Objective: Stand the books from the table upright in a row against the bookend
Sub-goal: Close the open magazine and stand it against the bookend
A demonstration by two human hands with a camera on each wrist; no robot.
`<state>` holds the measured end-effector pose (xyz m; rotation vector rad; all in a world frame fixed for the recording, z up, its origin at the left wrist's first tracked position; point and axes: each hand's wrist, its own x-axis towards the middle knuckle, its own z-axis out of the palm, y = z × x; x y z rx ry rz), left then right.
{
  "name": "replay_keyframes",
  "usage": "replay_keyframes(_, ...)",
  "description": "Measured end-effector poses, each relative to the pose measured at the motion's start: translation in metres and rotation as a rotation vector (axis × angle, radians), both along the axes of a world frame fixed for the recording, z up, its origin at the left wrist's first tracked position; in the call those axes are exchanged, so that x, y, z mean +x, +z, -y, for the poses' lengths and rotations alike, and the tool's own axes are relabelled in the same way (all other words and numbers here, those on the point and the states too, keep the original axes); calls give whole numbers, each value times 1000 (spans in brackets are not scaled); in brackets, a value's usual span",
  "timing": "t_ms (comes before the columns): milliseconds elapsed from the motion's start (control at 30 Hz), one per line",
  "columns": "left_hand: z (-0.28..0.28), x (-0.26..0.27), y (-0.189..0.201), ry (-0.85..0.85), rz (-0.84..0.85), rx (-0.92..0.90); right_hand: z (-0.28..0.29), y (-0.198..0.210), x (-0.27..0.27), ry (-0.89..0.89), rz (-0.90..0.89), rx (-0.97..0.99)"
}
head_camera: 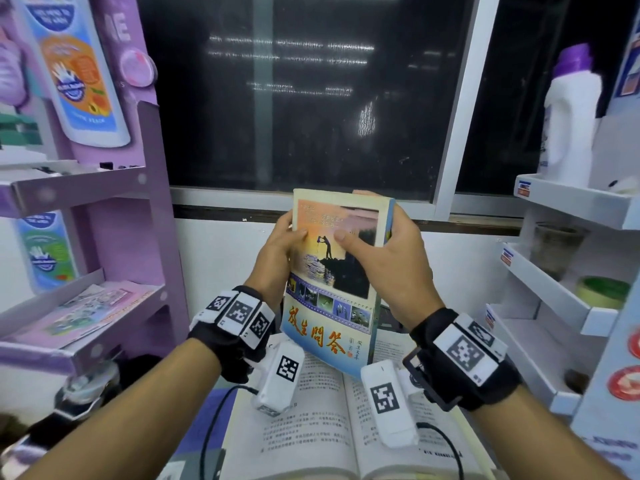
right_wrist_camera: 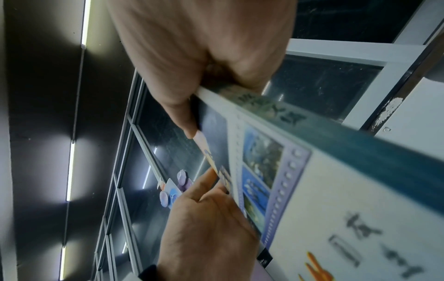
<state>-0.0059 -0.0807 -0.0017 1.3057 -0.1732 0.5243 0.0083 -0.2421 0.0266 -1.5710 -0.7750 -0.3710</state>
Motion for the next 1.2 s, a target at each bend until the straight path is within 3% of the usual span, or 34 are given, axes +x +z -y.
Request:
replay_keyframes(233,-8,1,3,-10,25,-112,-4,13,-6,77,5,-137)
replay_keyframes(367,-17,3,6,9,26,-96,0,34,-8,129,-31,-479)
replay_keyframes(467,-21,5,7,3,40,-78,-1,45,-12,204,-76,-594)
replay_keyframes(633,-29,13,13,39,-9,58,-7,51,-7,108,-18,-617)
replay_keyframes(867,-52,24,22,157,-201,437,-12,50,12,6,-31,-618)
replay_keyframes(1200,-92,60,-17,385,-397,447,-37,48,58,-128,-45,-635)
